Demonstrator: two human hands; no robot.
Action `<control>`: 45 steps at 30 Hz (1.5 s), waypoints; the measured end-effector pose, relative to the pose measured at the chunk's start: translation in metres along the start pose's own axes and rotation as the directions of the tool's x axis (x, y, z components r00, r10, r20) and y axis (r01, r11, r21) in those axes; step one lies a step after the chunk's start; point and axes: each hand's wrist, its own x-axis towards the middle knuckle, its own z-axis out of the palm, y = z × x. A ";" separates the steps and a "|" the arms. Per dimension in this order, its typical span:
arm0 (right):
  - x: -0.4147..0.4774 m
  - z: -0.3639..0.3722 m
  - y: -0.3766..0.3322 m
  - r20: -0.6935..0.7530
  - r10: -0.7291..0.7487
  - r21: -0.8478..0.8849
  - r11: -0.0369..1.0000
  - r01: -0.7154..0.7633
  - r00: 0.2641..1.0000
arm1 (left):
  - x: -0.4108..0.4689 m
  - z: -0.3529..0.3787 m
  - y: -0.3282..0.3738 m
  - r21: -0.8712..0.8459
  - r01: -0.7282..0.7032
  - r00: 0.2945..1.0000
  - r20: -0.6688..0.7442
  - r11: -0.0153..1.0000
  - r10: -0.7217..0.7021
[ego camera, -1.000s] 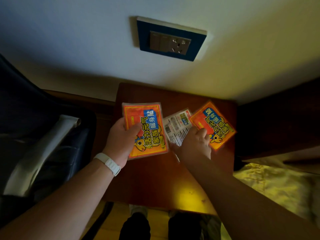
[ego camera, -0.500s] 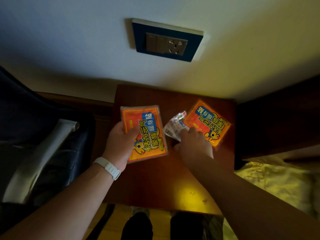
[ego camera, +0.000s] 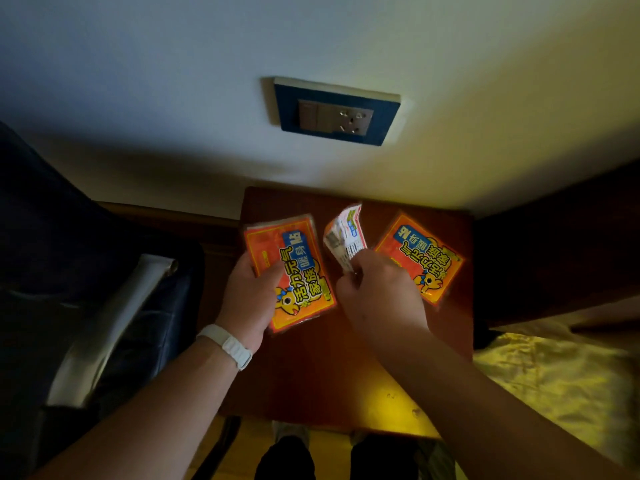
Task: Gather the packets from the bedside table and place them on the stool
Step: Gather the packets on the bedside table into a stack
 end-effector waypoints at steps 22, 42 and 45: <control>-0.012 0.018 -0.005 0.039 -0.259 0.170 0.953 0.249 0.965 | -0.016 0.030 0.014 -0.175 0.071 0.980 0.194 0.982 -0.036; 0.072 -0.017 0.130 0.210 0.308 -0.441 0.877 -0.191 0.928 | 0.019 0.068 0.002 0.155 0.016 0.968 0.247 0.988 -0.054; 0.075 -0.016 0.128 0.214 0.309 -0.455 0.871 -0.185 0.927 | 0.020 0.072 0.001 0.155 0.026 0.972 0.226 0.988 -0.061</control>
